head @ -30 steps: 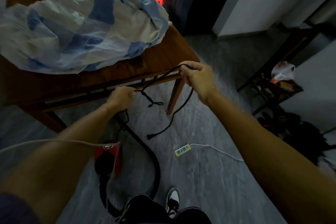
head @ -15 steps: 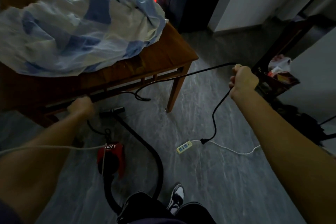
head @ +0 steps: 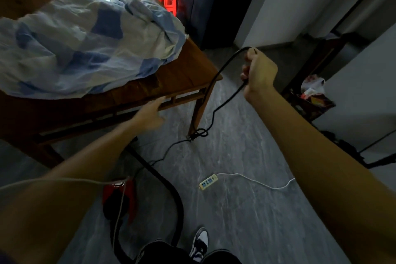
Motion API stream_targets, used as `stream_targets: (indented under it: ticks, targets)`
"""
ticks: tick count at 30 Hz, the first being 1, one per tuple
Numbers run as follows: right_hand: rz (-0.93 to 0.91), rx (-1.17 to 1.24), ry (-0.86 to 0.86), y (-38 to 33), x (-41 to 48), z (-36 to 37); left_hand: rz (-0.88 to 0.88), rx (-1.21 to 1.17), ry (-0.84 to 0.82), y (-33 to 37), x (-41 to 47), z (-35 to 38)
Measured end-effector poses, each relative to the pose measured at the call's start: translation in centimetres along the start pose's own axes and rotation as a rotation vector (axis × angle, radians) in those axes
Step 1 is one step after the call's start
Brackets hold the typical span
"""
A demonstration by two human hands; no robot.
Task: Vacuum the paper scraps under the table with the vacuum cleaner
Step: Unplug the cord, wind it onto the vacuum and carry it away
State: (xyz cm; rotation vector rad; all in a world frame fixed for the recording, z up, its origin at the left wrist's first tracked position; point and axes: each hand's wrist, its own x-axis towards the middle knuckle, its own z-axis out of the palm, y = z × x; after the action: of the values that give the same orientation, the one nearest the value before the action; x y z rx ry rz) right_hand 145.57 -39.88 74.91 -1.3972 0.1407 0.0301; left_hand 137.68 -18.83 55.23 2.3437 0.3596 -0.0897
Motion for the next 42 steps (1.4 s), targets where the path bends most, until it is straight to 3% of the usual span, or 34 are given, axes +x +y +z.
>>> stream_targets:
  ticks: [2,5,12,16,21,26,31,34,38,42]
  targets:
    - [-0.019,-0.011,-0.042,-0.8,-0.1,-0.2,0.152,0.007,-0.065,5.7,-0.3,0.6]
    - [-0.049,-0.047,-0.051,-1.8,-0.1,-1.3,0.180,-0.059,-0.175,9.9,0.3,2.2]
    - [-0.043,0.038,-0.030,-3.4,1.4,-6.5,0.250,0.043,-0.147,12.0,2.2,4.8]
    - [-0.034,0.056,-0.060,-3.8,2.5,-8.4,0.302,0.072,-0.229,14.1,2.0,5.8]
    - [-0.113,0.010,-0.098,-3.4,5.1,-9.7,0.321,-0.119,-0.050,17.3,2.4,4.9]
    - [-0.076,-0.038,-0.212,-1.3,7.0,-9.0,0.414,0.070,0.155,22.4,3.1,1.9]
    - [0.003,-0.170,-0.316,-2.1,8.3,-8.4,0.333,0.065,0.332,24.6,3.9,-0.4]
    - [-0.020,-0.168,-0.431,-1.7,8.9,-8.2,0.236,-0.051,0.372,24.7,4.0,-0.5]
    - [-0.019,-0.141,-0.581,0.2,9.1,-8.2,0.271,0.122,0.364,23.8,3.6,0.0]
    - [-0.030,-0.143,-0.440,0.4,8.7,-7.5,0.210,0.060,0.368,23.1,2.9,0.9]
